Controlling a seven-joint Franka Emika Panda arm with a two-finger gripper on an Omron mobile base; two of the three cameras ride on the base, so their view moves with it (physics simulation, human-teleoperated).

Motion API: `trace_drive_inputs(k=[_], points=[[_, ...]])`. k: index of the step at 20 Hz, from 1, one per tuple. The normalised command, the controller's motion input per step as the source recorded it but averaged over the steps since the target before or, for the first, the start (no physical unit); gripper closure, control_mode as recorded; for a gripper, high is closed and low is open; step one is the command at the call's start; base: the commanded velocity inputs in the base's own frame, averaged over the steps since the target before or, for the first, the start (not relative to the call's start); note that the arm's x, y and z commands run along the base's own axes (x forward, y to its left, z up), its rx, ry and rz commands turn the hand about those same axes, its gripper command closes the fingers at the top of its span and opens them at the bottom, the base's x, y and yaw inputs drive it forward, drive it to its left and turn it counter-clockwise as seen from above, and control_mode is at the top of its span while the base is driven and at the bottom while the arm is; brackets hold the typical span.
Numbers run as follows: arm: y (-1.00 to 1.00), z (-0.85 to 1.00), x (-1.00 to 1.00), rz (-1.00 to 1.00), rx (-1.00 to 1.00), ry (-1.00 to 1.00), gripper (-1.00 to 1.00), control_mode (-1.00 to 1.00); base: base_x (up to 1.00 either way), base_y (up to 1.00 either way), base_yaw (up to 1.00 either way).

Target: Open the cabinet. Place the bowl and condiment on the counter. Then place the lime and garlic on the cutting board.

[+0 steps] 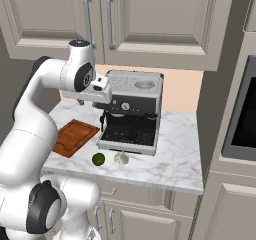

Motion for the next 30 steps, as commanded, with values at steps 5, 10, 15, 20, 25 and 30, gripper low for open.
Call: trace_drive_inputs(k=[5, 10, 15, 20, 25, 30], points=[[0.0, 0.14, -0.05, 0.0, 0.02, -0.12, -1.0, -1.0, 0.0, 0.0, 0.0], [0.02, 0.36, -0.09, 0.0, 0.0, -0.09, -1.0, -1.0, 0.0, 0.0, 0.0], [0.07, 0.37, -0.08, 0.01, 0.0, -0.04, -1.0, -1.0, 0.0, 0.0, 0.0], [0.04, 0.33, -0.04, 0.02, 0.0, -0.2, -1.0, -1.0, 0.0, 0.0, 0.0], [0.14, 0.35, 0.0, 0.0, 0.0, -0.27, -1.0, -1.0, 0.0, 0.0, 0.0], [0.18, 0.38, 0.0, 0.0, 0.0, -0.24, -1.0, -1.0, 0.0, 0.0, 0.0]])
